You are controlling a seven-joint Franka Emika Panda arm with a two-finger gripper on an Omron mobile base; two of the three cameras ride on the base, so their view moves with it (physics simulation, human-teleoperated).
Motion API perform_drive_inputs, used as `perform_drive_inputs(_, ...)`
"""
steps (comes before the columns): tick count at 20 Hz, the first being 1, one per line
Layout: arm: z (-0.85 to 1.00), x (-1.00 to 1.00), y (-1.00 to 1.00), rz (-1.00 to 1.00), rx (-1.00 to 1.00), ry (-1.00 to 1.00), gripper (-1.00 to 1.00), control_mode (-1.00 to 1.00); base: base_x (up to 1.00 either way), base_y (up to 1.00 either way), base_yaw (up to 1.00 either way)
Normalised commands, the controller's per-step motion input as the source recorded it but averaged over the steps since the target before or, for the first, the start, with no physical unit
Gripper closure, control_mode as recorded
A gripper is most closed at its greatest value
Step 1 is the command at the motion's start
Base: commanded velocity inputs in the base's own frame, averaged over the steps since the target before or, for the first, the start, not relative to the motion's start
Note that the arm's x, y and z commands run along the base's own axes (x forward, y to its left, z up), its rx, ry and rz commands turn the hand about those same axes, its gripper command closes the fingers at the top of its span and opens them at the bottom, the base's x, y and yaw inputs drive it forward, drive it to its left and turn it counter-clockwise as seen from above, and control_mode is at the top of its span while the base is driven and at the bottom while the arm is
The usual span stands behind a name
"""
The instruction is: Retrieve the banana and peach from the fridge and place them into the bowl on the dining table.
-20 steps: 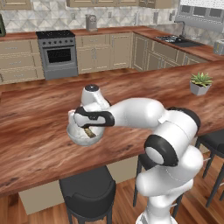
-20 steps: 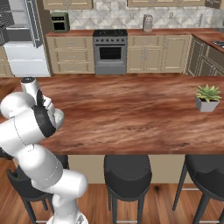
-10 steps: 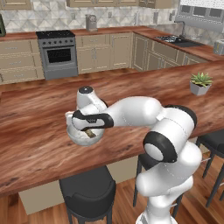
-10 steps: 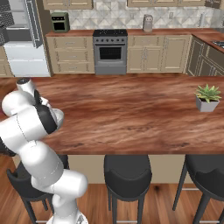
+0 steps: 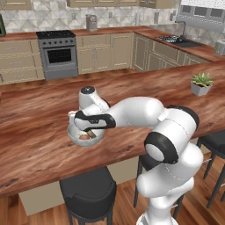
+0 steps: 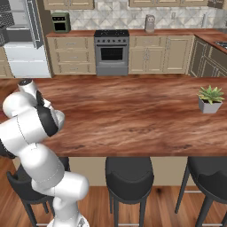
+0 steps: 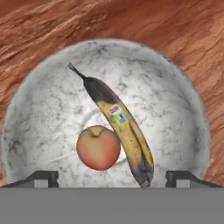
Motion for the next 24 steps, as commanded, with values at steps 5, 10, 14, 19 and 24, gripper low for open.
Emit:
perform_drive_inputs(5,0.48,-0.51,-0.06,-0.02,0.0,-0.13,-1.0,-1.0,0.0,0.0,0.0)
perform_drive_inputs(10,0.98,-1.0,-0.4,0.0,0.0,-0.33,-1.0,-1.0,0.0,0.0,0.0)
perform_drive_inputs(14,1.0,-1.0,-0.68,0.0,0.0,-0.38,-1.0,-1.0,0.0,0.0,0.0)
perform_drive_inputs(19,1.0,-1.0,-0.89,0.0,0.03,-0.29,-1.0,-1.0,0.0,0.0,0.0)
perform_drive_inputs(24,0.94,-1.0,-0.82,0.02,0.06,-0.07,-1.0,-1.0,0.0,0.0,0.0)
